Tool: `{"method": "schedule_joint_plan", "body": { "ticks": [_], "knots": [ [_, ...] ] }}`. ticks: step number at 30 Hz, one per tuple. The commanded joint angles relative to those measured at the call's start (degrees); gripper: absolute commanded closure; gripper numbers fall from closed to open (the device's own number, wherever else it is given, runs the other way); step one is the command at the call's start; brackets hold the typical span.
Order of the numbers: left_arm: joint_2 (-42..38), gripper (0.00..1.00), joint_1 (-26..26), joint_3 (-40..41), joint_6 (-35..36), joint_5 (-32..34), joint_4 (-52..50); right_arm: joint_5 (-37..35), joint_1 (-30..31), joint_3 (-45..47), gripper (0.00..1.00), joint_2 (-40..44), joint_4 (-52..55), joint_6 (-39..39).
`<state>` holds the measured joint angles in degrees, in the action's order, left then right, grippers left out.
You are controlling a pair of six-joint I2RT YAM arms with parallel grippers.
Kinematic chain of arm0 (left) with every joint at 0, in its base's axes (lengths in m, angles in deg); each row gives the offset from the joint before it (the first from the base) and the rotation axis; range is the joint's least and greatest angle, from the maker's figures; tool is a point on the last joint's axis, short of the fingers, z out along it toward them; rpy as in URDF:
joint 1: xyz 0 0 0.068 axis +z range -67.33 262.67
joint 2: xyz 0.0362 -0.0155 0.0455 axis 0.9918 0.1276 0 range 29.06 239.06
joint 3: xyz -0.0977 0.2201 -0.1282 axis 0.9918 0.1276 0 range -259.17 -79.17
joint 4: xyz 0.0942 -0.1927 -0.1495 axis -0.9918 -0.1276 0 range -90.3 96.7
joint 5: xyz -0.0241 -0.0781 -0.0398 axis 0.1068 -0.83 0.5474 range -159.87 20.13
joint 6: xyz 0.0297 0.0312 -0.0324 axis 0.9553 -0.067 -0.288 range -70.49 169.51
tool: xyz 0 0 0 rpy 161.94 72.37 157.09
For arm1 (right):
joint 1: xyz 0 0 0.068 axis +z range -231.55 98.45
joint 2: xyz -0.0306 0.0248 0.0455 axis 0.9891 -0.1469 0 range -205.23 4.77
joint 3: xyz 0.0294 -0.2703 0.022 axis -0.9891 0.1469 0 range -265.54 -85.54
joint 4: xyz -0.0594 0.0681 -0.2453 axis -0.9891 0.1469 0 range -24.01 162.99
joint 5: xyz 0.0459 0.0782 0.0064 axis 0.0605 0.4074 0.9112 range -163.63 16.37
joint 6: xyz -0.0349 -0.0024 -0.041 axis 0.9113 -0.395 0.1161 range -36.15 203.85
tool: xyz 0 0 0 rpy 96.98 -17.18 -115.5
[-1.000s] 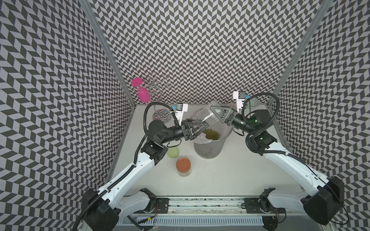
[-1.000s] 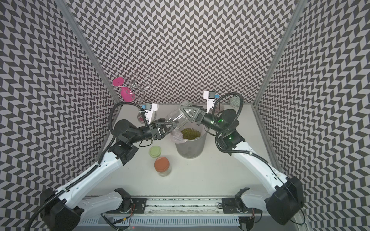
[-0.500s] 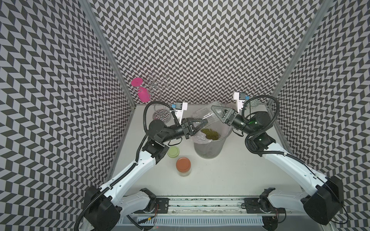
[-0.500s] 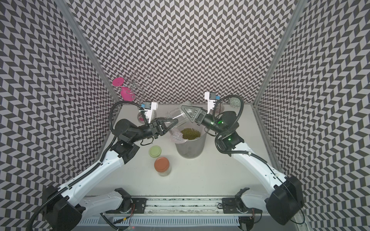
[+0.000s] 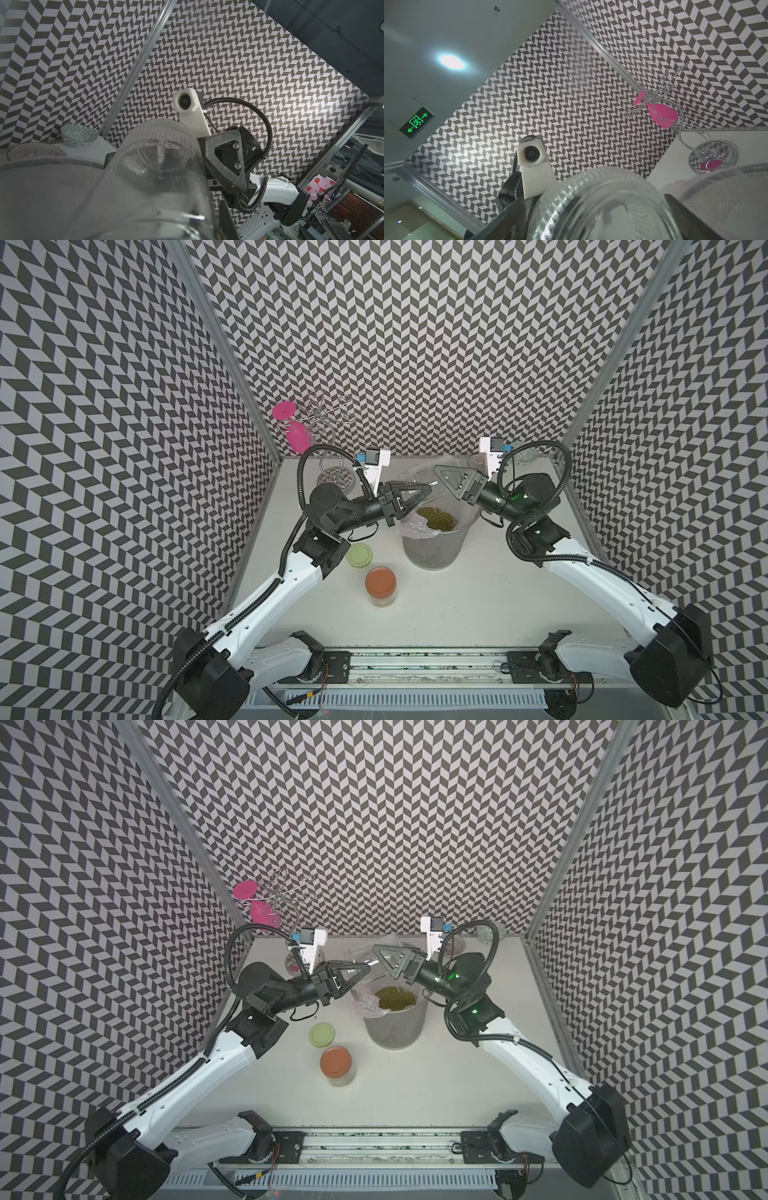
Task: Empty moldy mung beans from jars
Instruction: Place the jar at the center of the board.
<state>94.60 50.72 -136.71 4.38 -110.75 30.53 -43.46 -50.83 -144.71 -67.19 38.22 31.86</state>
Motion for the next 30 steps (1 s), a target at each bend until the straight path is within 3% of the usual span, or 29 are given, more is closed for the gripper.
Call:
{"method": "schedule_joint_plan", "body": {
  "ticks": [1, 7, 16, 22, 30],
  "knots": [
    [-0.5, 1.0, 2.0, -3.2, 3.4, 4.1, -5.0, -1.4, -1.2, -0.1, 0.01, 2.9, -3.8, 2.6],
    [0.0, 1.0, 3.5, -9.7, 11.3, 6.7, -16.8, -0.3, -4.2, 0.0, 0.01, 5.8, -2.1, 3.5],
    [3.5, 1.0, 8.2, -22.3, 25.3, 22.6, -43.5, 3.8, -8.7, 0.1, 0.01, 8.8, 1.3, 4.2],
    [14.6, 1.0, 15.8, -29.6, 29.6, 25.6, -56.1, 7.6, -10.0, 0.8, 0.01, 7.4, 2.9, 4.1],
    [35.8, 1.0, 16.6, -40.5, 34.1, 29.1, -67.1, 11.5, -10.2, -0.6, 0.01, 4.3, 10.1, 8.5]
  ]
}}
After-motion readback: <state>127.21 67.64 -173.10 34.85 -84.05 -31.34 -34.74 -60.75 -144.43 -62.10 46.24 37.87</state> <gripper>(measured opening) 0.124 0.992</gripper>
